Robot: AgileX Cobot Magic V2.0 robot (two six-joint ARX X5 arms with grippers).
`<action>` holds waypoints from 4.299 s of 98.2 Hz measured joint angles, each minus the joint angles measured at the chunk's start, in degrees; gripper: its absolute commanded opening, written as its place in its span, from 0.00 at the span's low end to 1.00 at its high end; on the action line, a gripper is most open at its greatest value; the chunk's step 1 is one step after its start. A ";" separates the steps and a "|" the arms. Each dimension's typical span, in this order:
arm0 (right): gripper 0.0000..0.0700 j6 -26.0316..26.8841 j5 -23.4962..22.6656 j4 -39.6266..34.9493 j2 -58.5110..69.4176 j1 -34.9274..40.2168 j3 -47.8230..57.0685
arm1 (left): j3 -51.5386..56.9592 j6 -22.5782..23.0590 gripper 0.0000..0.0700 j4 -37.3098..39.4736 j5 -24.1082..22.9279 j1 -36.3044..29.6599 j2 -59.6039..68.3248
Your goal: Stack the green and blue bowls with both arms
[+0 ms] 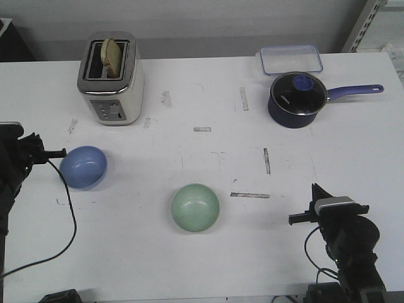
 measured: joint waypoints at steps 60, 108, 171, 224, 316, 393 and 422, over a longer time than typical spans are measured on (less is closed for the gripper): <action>0.00 0.00 -0.02 -0.87 0.00 1.29 0.00 | 0.00 -1.42 0.87 -7.76 0.37 2.86 22.40; 0.00 0.00 -0.02 -1.27 0.00 1.29 0.00 | 0.00 -4.24 0.15 -7.80 0.37 2.86 30.10; 0.00 -0.02 -0.02 -1.27 0.00 1.29 0.00 | 4.02 -6.78 0.00 -8.24 0.83 2.73 29.73; 0.00 0.00 -0.02 -1.27 0.00 1.29 0.00 | 12.02 -13.86 0.00 -12.50 17.97 -14.99 15.43; 0.00 0.00 -0.02 -1.27 0.00 1.29 0.00 | 12.02 -8.44 0.00 -18.82 13.66 -47.80 28.17; 0.00 -0.02 -0.02 -1.27 0.00 1.29 0.00 | 12.02 -8.57 0.76 -18.40 13.70 -47.89 28.20; 0.00 0.00 -0.02 -1.27 0.00 1.29 0.00 | 23.06 -8.22 0.10 -18.51 13.40 -46.25 28.17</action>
